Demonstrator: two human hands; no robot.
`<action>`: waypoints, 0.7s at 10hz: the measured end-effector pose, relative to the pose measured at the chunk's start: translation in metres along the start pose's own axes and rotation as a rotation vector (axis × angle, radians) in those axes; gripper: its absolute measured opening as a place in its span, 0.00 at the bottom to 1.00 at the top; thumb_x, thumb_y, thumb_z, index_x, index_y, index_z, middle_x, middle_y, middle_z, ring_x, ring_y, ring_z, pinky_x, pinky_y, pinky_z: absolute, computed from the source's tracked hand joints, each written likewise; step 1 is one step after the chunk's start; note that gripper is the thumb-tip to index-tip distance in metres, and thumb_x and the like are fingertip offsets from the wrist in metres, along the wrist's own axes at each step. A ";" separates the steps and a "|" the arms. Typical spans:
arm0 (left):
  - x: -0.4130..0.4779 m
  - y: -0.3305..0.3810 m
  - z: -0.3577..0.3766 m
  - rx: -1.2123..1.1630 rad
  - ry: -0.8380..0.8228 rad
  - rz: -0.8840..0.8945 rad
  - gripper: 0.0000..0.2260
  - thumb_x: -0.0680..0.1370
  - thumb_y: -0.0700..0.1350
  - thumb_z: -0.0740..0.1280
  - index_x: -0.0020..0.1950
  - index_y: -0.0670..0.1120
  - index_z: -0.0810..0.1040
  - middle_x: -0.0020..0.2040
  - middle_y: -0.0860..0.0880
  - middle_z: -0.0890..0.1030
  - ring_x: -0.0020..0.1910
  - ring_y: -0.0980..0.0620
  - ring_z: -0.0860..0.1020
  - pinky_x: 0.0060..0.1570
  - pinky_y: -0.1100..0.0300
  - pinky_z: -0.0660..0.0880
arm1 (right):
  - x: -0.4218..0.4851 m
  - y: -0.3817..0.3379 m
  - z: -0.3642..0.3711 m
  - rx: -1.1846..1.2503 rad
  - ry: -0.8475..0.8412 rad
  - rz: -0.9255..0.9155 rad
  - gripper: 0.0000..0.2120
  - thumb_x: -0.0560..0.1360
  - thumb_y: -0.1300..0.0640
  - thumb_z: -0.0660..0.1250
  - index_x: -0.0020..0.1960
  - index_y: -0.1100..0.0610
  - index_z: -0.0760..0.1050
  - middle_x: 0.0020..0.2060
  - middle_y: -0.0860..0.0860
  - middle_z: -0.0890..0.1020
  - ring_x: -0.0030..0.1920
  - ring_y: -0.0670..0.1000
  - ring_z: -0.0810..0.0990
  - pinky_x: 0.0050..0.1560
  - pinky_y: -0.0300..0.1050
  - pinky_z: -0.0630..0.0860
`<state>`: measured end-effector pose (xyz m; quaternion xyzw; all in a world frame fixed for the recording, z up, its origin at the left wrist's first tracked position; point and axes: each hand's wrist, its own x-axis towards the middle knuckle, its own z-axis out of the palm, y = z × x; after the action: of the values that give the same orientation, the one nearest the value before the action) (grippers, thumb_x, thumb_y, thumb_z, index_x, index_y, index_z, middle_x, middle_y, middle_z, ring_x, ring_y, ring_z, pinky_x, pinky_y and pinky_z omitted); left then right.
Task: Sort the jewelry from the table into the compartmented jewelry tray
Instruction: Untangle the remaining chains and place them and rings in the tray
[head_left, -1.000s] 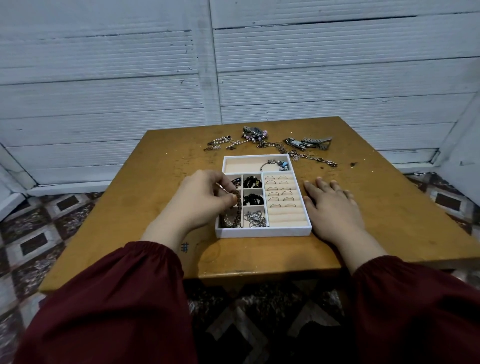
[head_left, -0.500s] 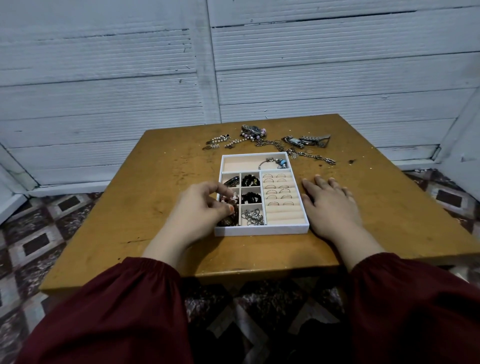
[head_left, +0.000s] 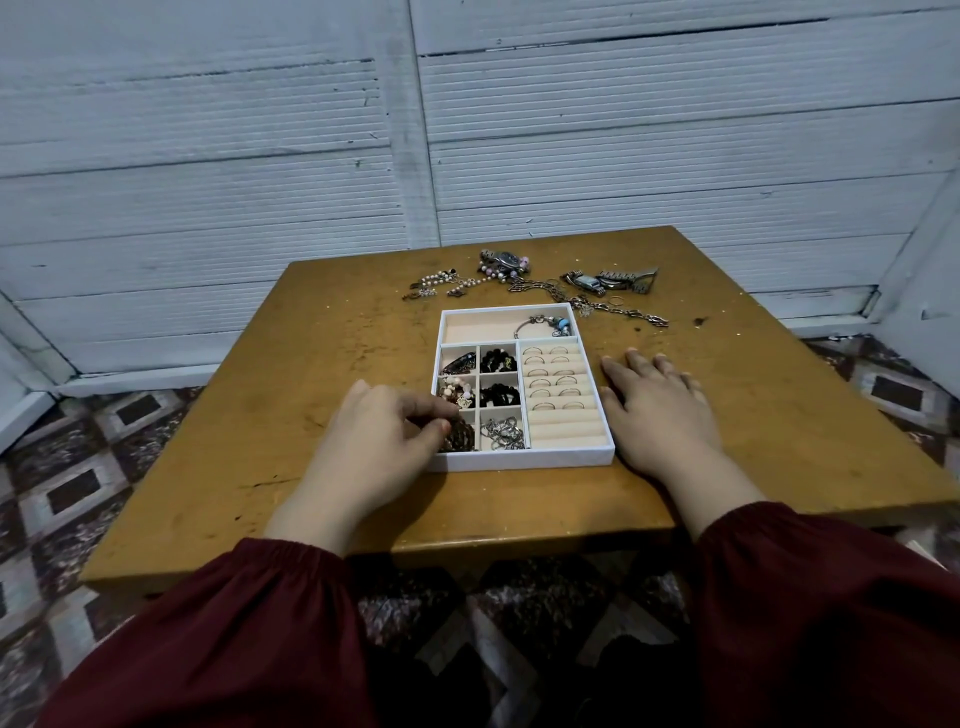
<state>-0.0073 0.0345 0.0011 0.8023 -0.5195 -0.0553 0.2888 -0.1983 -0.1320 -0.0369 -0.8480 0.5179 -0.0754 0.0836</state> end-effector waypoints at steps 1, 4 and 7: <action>-0.001 0.000 0.003 0.054 0.007 0.022 0.07 0.74 0.50 0.69 0.49 0.61 0.82 0.41 0.57 0.78 0.45 0.52 0.69 0.44 0.56 0.66 | 0.001 0.001 0.001 -0.003 0.003 -0.002 0.24 0.81 0.45 0.48 0.76 0.46 0.55 0.77 0.48 0.55 0.77 0.54 0.51 0.75 0.53 0.48; -0.001 -0.006 -0.002 -0.086 -0.032 -0.005 0.07 0.73 0.49 0.70 0.43 0.63 0.78 0.47 0.52 0.73 0.52 0.49 0.69 0.57 0.52 0.66 | 0.000 0.000 0.000 0.003 0.002 0.003 0.24 0.81 0.45 0.49 0.77 0.46 0.55 0.77 0.48 0.55 0.77 0.53 0.50 0.75 0.53 0.48; 0.002 -0.007 0.004 0.106 0.018 -0.049 0.04 0.74 0.52 0.69 0.48 0.59 0.81 0.52 0.53 0.73 0.52 0.53 0.64 0.54 0.54 0.64 | 0.000 -0.001 0.001 0.010 0.005 0.006 0.24 0.81 0.45 0.48 0.76 0.45 0.56 0.77 0.48 0.56 0.77 0.53 0.51 0.75 0.53 0.48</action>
<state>-0.0017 0.0332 -0.0054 0.8294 -0.4993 -0.0278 0.2492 -0.1976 -0.1317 -0.0373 -0.8457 0.5205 -0.0798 0.0866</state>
